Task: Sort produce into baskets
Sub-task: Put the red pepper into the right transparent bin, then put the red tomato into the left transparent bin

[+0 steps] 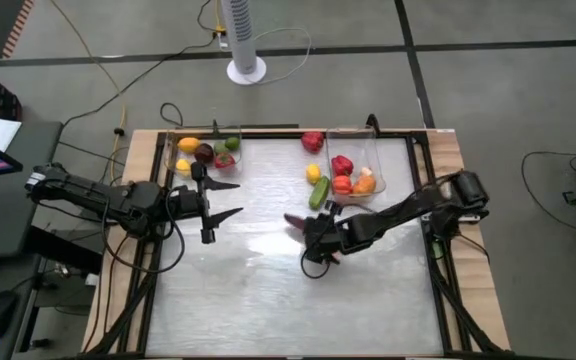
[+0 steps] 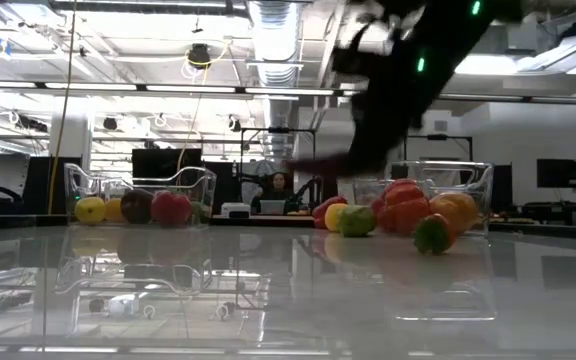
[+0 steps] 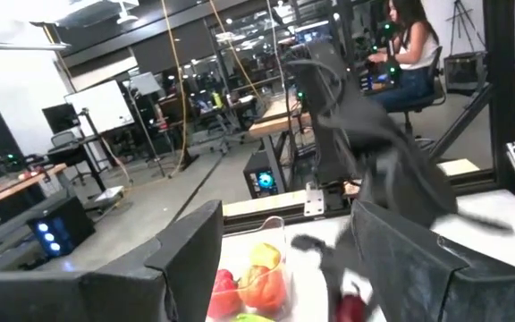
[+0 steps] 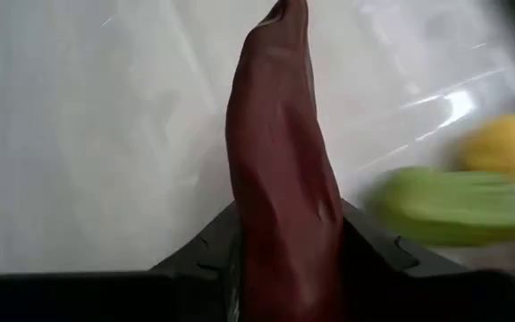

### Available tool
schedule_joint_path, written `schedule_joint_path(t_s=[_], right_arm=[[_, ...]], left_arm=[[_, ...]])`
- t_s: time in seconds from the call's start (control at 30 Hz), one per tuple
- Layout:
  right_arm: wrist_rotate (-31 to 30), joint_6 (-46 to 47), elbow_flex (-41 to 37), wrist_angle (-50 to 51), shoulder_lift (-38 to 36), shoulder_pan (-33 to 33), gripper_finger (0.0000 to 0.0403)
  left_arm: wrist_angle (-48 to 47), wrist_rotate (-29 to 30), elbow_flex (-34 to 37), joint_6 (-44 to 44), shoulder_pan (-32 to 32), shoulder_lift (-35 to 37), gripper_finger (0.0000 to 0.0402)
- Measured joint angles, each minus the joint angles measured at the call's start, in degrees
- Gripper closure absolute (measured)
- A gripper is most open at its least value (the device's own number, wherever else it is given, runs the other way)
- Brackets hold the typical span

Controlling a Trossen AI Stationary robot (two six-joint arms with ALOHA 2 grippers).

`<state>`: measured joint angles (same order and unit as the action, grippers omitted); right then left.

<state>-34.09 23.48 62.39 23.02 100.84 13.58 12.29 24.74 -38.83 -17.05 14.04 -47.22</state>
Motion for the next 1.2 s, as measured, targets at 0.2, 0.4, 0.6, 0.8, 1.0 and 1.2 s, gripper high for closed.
schedule_joint_path(t_s=[0.2,0.4,0.6,0.8,1.0,1.2], right_arm=[[-13.7,0.0,0.0,9.0,-12.4,-0.3,0.0187],[-20.1,0.3,0.0,21.1,-20.7,-5.3,0.0185],[-19.2,0.4,0.0,28.0,-22.2,-11.7,0.0173],[-7.1,-1.4,0.0,21.2,-21.9,-11.6,0.0144],[-0.8,-9.0,0.0,9.3,-15.3,-5.4,0.0124],[12.5,-11.1,0.1,11.3,-8.1,-2.0,0.0084]], left_arm=[[0.0,0.1,0.0,-0.1,0.0,0.0,0.0166],[0.0,0.1,0.0,0.2,0.0,0.0,0.0166],[-0.1,0.1,0.0,0.2,0.0,0.0,0.0166],[-0.4,0.1,0.0,0.2,0.0,0.0,0.0166],[-0.4,0.1,0.0,0.4,0.0,0.0,0.0166],[-1.5,-0.2,0.0,1.5,0.0,0.0,0.0166]])
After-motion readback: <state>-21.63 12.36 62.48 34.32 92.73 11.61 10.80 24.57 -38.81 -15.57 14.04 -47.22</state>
